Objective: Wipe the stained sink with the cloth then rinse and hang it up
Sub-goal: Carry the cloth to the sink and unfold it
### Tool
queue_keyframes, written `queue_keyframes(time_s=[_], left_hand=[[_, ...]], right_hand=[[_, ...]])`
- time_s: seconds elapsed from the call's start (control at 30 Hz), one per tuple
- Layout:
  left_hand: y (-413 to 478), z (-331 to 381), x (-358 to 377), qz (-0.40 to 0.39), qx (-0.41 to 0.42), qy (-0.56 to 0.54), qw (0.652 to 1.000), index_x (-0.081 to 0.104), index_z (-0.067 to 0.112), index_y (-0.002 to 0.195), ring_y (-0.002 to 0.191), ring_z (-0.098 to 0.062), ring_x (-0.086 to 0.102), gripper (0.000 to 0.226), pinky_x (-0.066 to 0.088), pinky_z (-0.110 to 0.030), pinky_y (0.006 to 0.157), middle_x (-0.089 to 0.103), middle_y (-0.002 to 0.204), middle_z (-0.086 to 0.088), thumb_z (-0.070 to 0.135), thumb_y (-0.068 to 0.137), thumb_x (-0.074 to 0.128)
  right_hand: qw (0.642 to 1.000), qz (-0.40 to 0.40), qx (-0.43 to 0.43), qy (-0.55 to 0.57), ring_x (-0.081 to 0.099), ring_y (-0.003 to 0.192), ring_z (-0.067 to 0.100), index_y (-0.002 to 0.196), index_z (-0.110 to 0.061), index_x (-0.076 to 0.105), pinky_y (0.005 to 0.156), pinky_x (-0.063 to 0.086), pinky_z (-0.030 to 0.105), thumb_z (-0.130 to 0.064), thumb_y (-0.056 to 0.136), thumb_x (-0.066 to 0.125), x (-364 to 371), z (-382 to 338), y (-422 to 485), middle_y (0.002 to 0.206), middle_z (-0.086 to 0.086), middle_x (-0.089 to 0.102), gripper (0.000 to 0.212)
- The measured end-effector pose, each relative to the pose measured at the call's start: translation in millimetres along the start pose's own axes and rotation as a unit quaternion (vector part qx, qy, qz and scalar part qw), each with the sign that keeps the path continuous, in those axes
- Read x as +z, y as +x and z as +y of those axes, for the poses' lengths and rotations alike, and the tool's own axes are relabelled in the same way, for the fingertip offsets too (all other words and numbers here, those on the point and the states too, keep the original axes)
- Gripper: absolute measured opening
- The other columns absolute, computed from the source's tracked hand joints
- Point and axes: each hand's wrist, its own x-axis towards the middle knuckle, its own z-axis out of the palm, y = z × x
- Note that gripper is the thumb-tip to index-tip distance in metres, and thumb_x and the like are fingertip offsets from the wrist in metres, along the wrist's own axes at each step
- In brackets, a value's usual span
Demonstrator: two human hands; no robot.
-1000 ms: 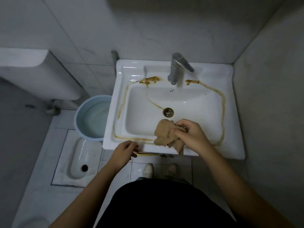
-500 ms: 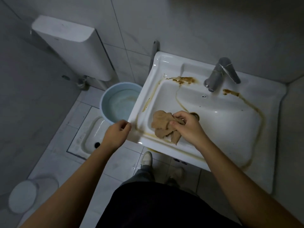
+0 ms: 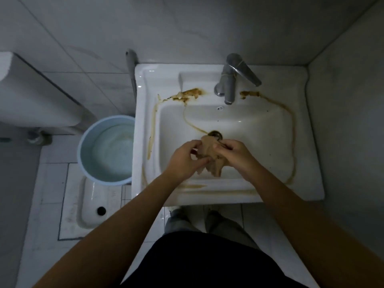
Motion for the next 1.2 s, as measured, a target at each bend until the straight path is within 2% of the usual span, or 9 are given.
queue_keyframes(time_s=[0.1,0.2,0.3,0.47,0.7,0.9,1.0,1.13,1.2], left_hand=[[19.7,-0.6,8.6,0.029,-0.034,-0.025,0.999,0.072,0.020,0.090,0.082,-0.015,0.068,0.004,0.054,-0.031,0.078,0.074,0.090,-0.002,0.023,0.091,0.069],[34.0,-4.1,8.9,0.083,-0.120,-0.066,0.987,0.064,0.024,0.064,0.078,-0.021,0.067,0.030,0.052,-0.032,0.074,0.072,0.077,-0.006,0.015,0.093,0.064],[42.5,-7.2,15.4,0.072,-0.149,-0.057,0.985,0.069,0.017,0.070,0.072,-0.015,0.063,0.024,0.046,-0.025,0.067,0.069,0.074,-0.001,0.018,0.093,0.064],[59.6,-11.6,18.1,0.101,-0.176,-0.081,0.976,0.063,0.007,0.087,0.086,-0.027,0.063,0.017,0.051,-0.041,0.080,0.066,0.086,-0.010,0.017,0.097,0.054],[77.0,10.2,-3.1,0.118,-0.162,-0.084,0.976,0.063,-0.001,0.099,0.092,-0.040,0.067,0.023,0.057,-0.055,0.088,0.069,0.098,-0.024,0.021,0.100,0.055],[85.8,48.5,-26.0,0.127,-0.134,-0.065,0.981,0.067,0.009,0.096,0.085,-0.026,0.065,0.022,0.057,-0.035,0.066,0.069,0.098,-0.012,0.027,0.101,0.054],[84.2,62.2,-31.3,0.120,-0.121,-0.075,0.982,0.065,0.013,0.091,0.082,-0.021,0.059,0.021,0.049,-0.027,0.060,0.064,0.091,-0.006,0.027,0.101,0.053],[77.8,69.6,-33.9,0.096,-0.136,-0.106,0.980,0.062,0.006,0.102,0.085,-0.027,0.065,0.030,0.061,-0.046,0.063,0.064,0.094,-0.005,0.033,0.103,0.048],[74.5,67.9,-33.3,0.076,-0.141,-0.104,0.982,0.061,0.014,0.104,0.091,-0.025,0.067,0.025,0.057,-0.035,0.060,0.066,0.099,-0.001,0.036,0.102,0.048]], right_hand=[[0.998,-0.028,0.019,0.046,0.073,0.093,0.021,0.103,-0.022,0.071,0.078,0.062,0.032,-0.014,0.086,0.073,-9.6,12.1,12.7,0.099,0.004,0.075,0.019],[0.999,-0.015,0.019,-0.034,0.069,0.078,0.014,0.096,-0.022,0.069,0.066,0.059,0.023,0.000,0.081,0.071,-14.2,28.1,24.0,0.087,-0.001,0.072,0.027],[0.997,-0.005,0.021,-0.079,0.062,0.065,0.008,0.086,-0.015,0.069,0.053,0.050,0.020,-0.004,0.086,0.069,-18.7,44.3,38.0,0.073,-0.002,0.065,0.011],[0.986,0.021,0.010,-0.167,0.061,0.072,0.027,0.087,0.000,0.069,0.065,0.042,0.031,-0.015,0.091,0.063,-38.2,63.4,66.6,0.078,0.015,0.065,0.017],[0.976,0.065,-0.041,-0.204,0.068,0.075,0.022,0.090,-0.012,0.072,0.069,0.055,0.036,-0.020,0.093,0.059,-77.8,51.3,80.9,0.081,0.004,0.072,0.015],[0.971,0.060,-0.089,-0.211,0.060,0.050,0.002,0.076,-0.024,0.062,0.042,0.043,0.021,-0.028,0.096,0.056,-110.1,16.9,70.3,0.060,-0.013,0.063,0.021],[0.962,0.062,-0.112,-0.240,0.060,0.061,0.015,0.081,-0.014,0.064,0.056,0.047,0.031,-0.030,0.097,0.055,-121.9,0.6,64.5,0.067,0.000,0.064,0.025],[0.974,0.018,-0.117,-0.192,0.054,0.051,0.016,0.082,-0.023,0.063,0.051,0.042,0.027,-0.038,0.097,0.054,-128.6,-15.7,54.6,0.065,0.002,0.060,0.023],[0.977,-0.006,-0.124,-0.171,0.058,0.063,0.029,0.086,-0.015,0.063,0.060,0.045,0.037,-0.035,0.092,0.058,-129.8,-20.9,51.7,0.079,0.017,0.063,0.022]])
